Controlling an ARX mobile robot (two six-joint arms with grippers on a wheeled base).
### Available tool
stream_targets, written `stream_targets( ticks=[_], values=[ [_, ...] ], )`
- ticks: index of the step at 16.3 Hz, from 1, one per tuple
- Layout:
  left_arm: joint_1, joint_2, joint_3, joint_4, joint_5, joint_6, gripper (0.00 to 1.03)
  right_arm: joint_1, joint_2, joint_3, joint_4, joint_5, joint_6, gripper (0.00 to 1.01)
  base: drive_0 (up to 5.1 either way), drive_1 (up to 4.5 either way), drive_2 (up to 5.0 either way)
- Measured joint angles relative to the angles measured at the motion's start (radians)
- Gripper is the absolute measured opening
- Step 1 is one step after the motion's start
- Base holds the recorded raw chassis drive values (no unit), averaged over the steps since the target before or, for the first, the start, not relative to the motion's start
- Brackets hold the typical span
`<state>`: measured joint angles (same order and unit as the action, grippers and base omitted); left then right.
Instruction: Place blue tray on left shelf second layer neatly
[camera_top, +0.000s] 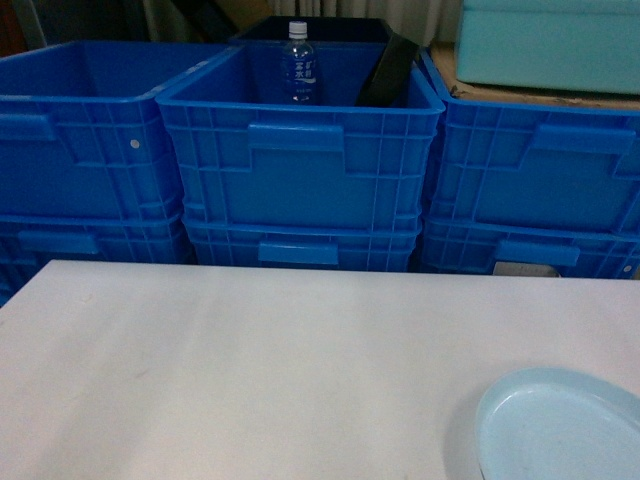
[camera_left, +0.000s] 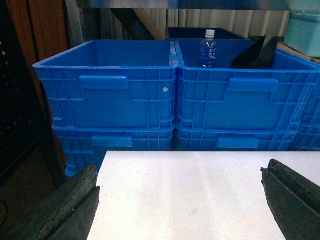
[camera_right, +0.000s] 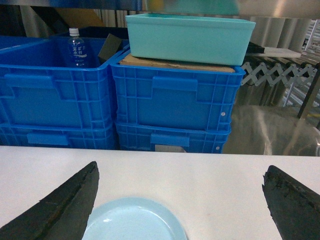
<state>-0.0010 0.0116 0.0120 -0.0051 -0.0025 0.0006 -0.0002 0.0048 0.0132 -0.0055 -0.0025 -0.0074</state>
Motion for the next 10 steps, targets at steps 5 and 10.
stream_targets(
  ticks=[5,10],
  values=[
    [0.0,0.0,0.0,0.0,0.0,0.0,0.98,0.0,0.0,0.0,0.0,0.0,0.0,0.98,0.0,0.0,0.0],
    [0.0,0.0,0.0,0.0,0.0,0.0,0.98,0.0,0.0,0.0,0.0,0.0,0.0,0.98,0.0,0.0,0.0]
  ],
)
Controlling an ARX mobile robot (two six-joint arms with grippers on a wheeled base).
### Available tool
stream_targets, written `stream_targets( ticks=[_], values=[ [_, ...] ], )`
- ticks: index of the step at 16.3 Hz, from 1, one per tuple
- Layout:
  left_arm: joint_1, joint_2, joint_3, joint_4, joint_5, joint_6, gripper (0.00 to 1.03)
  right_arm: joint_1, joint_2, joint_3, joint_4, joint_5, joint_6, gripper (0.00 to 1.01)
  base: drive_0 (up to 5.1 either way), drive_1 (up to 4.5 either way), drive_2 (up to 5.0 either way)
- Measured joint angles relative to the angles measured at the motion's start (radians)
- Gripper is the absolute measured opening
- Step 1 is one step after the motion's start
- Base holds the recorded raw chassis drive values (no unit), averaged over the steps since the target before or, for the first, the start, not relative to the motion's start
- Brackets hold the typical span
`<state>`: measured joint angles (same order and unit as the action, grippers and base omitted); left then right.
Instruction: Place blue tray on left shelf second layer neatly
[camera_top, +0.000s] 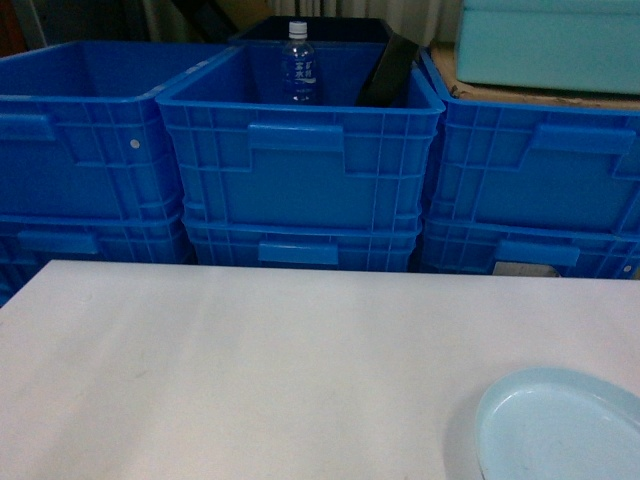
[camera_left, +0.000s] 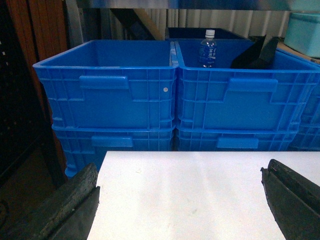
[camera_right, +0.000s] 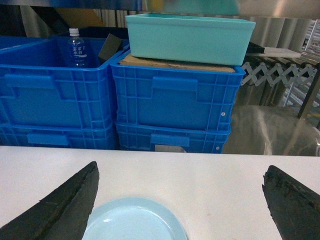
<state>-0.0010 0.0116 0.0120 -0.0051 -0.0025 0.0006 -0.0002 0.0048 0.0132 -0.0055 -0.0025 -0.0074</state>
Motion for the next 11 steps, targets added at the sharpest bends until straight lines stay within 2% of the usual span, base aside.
stream_targets(
  ticks=[7,8,9,10,11],
  values=[
    [0.0,0.0,0.0,0.0,0.0,0.0,0.98,0.0,0.0,0.0,0.0,0.0,0.0,0.98,0.0,0.0,0.0],
    [0.0,0.0,0.0,0.0,0.0,0.0,0.98,0.021,0.001,0.0,0.01,0.026,0.0,0.98,0.0,0.0,0.0],
    [0.0,0.0,0.0,0.0,0.0,0.0,0.98,0.089,0.002,0.0,0.04,0.072,-0.001,0.98,0.0,0.0,0.0],
    [0.0,0.0,0.0,0.0,0.0,0.0,0.98,0.137,0.026,0.0,0.048,0.102,-0.001,0.98,0.0,0.0,0.0],
    [0.0,0.0,0.0,0.0,0.0,0.0,0.98,0.144,0.056,0.001,0.07,0.106,0.0,0.98,0.0,0.0,0.0]
  ],
)
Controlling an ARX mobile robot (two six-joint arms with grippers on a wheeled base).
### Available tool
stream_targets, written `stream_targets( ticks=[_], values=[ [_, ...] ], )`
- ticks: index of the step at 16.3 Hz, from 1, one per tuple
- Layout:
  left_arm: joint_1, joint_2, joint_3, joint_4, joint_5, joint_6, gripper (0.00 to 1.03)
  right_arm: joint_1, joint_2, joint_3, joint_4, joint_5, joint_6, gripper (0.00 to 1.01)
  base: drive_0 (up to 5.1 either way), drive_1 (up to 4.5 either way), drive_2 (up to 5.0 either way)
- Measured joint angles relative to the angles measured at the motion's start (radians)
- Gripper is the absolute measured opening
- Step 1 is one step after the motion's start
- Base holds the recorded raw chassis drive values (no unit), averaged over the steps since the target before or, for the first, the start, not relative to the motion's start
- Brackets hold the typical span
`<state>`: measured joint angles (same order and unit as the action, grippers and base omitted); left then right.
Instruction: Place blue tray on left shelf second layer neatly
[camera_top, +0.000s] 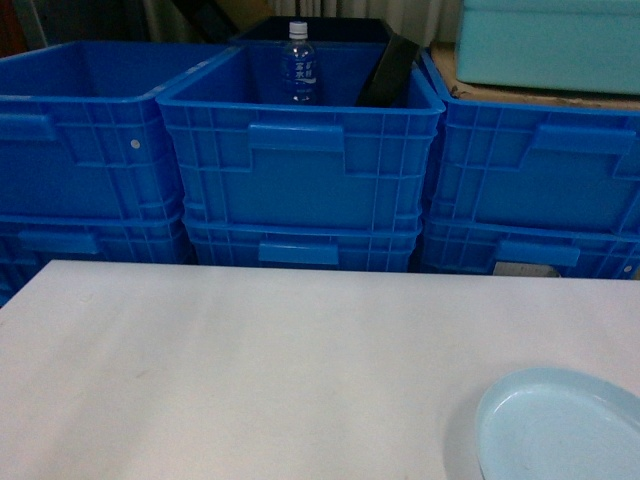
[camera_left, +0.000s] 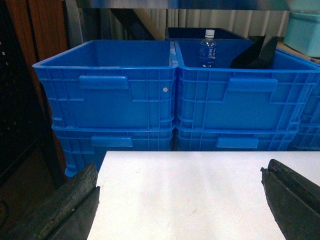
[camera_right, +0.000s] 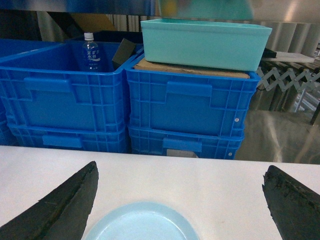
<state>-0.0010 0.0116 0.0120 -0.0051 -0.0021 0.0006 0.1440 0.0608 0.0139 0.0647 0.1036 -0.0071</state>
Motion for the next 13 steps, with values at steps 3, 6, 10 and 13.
stream_targets(
  ticks=[3,6,10,13],
  values=[
    [0.0,0.0,0.0,0.0,0.0,0.0,0.98,-0.051,0.211,0.043,0.172,-0.04,0.0,0.98,0.0,0.0,0.0],
    [0.0,0.0,0.0,0.0,0.0,0.0,0.98,-0.158,0.463,0.164,0.331,-0.166,0.003,0.98,0.0,0.0,0.0],
    [0.0,0.0,0.0,0.001,0.001,0.0,0.98,-0.254,0.849,0.248,0.402,-0.311,-0.074,0.98,0.0,0.0,0.0],
    [0.0,0.0,0.0,0.0,0.001,0.0,0.98,-0.302,1.08,0.314,0.441,-0.336,-0.138,0.98,0.0,0.0,0.0]
  ],
)
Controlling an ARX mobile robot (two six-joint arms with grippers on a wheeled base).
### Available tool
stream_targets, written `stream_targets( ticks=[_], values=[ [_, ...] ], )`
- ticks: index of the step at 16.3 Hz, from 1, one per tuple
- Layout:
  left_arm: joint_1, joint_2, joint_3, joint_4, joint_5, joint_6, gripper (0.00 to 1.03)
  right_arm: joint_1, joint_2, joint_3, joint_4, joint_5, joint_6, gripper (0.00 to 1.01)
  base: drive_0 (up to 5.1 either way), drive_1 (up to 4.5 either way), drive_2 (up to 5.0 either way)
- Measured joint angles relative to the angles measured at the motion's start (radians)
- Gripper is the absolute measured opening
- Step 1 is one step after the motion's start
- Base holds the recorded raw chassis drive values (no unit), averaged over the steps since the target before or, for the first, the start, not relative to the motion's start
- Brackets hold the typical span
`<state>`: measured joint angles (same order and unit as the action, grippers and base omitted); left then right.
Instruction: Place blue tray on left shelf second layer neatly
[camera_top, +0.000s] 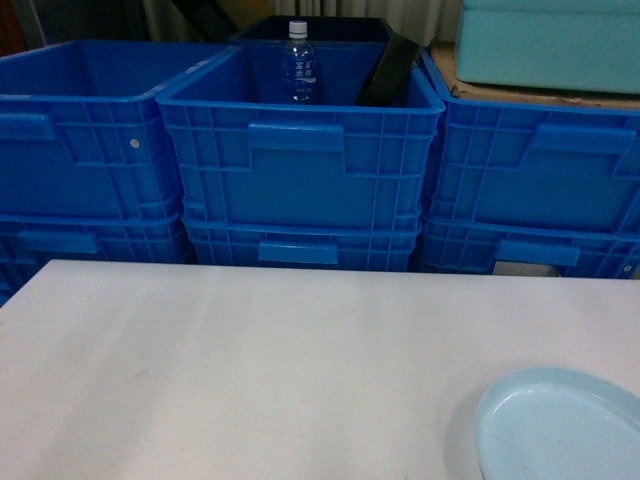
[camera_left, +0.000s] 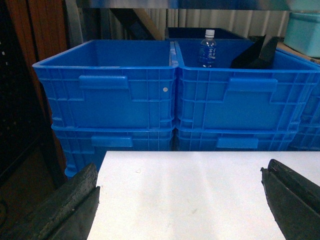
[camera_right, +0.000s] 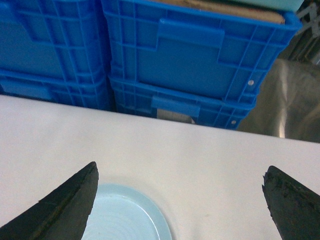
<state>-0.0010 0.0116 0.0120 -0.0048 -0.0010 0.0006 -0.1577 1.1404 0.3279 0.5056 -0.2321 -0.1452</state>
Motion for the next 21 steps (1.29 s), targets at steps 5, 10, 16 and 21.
stream_targets(
  ticks=[5,10,16,21],
  values=[
    [0.0,0.0,0.0,0.0,0.0,0.0,0.98,-0.013,0.166,0.042,0.026,-0.008,-0.033,0.98,0.0,0.0,0.0],
    [0.0,0.0,0.0,0.0,0.0,0.0,0.98,0.014,0.496,0.109,0.113,-0.004,-0.084,0.98,0.0,0.0,0.0],
    [0.0,0.0,0.0,0.0,0.0,0.0,0.98,0.014,0.771,0.111,0.261,0.021,-0.094,0.98,0.0,0.0,0.0],
    [0.0,0.0,0.0,0.0,0.0,0.0,0.98,-0.023,0.934,0.089,0.392,0.012,-0.092,0.98,0.0,0.0,0.0]
  ],
)
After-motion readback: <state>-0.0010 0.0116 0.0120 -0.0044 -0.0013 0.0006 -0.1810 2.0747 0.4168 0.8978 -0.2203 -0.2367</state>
